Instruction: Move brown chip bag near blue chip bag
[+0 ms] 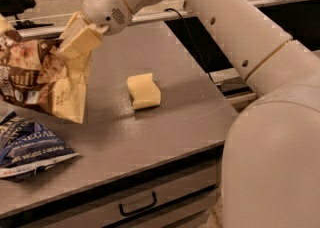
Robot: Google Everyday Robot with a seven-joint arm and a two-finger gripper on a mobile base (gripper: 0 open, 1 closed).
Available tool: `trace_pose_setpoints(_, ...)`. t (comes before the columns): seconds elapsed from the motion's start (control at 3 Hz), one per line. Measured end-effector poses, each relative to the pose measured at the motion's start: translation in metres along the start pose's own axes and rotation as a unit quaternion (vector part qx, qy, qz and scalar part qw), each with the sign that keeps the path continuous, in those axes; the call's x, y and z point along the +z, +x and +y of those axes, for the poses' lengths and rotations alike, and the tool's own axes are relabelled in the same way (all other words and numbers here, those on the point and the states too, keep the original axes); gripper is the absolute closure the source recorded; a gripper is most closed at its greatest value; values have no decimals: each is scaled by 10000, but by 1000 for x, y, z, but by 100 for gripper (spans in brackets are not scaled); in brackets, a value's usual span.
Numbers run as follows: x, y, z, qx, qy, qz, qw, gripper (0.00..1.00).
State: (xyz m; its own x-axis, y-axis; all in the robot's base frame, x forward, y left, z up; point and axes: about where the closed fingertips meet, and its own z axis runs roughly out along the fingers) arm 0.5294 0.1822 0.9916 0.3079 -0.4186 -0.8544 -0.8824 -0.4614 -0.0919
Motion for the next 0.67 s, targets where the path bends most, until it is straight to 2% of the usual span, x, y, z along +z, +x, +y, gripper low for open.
trace_pose_setpoints(0.33,2,-1,-1,-6,-1,-12,10000,14)
trace_pose_setpoints(0.67,5,-2,-2,-10,-2,-22,10000,0)
